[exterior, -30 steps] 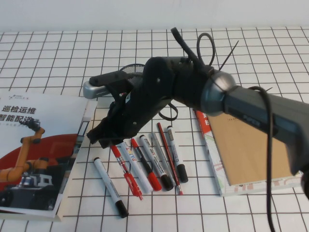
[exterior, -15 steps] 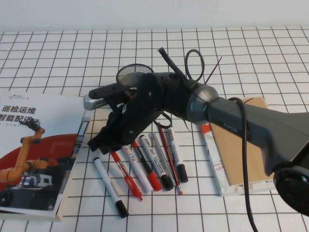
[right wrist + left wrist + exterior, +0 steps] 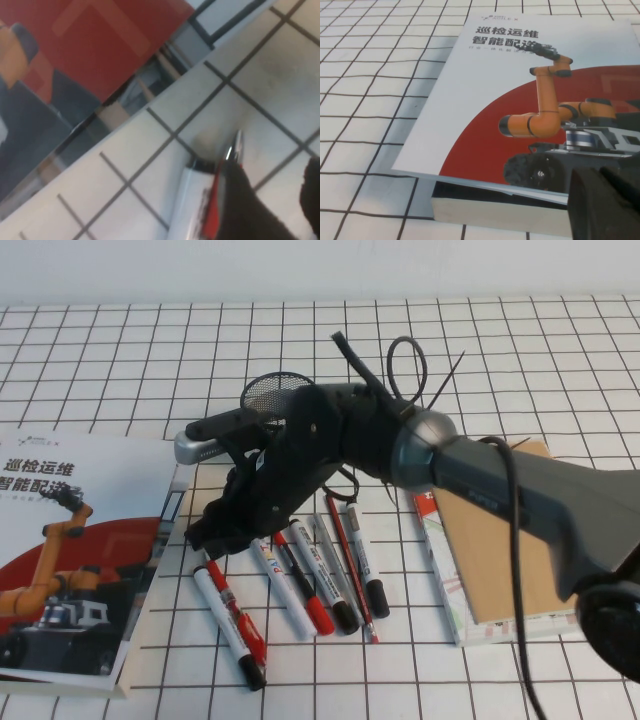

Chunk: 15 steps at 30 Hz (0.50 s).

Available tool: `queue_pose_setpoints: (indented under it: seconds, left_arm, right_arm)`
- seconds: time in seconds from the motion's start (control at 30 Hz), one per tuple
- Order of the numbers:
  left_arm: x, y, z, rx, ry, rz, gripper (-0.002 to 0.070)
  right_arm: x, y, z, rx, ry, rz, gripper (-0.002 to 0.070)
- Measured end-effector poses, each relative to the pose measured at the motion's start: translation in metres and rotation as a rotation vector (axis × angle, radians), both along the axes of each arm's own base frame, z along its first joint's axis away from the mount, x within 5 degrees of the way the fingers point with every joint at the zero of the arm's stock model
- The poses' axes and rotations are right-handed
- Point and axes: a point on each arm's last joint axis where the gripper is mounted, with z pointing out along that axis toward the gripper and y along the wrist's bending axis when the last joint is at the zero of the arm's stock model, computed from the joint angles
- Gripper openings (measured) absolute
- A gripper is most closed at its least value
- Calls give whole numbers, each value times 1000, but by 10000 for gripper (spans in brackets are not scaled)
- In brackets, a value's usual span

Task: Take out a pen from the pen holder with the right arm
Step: 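Take a marker out of the pen holder and lay it on the table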

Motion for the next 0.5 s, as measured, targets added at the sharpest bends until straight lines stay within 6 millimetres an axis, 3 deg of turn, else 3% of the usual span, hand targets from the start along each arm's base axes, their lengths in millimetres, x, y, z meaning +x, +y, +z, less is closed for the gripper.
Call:
queue_pose_setpoints:
  seconds: [0.07, 0.27, 0.37, 0.5]
  left_arm:
    - [0, 0, 0, 0, 0, 0, -3]
    - [0, 0, 0, 0, 0, 0, -3]
    - [0, 0, 0, 0, 0, 0, -3]
    - [0, 0, 0, 0, 0, 0, -3]
  right_arm:
    - [-4, -5, 15, -9, -13, 16, 225]
    - [-37, -37, 83, -4, -98, 41, 23]
    - [-61, -63, 114, 12, -139, 38, -3]
    - [-95, -102, 134, -16, -186, 42, -11]
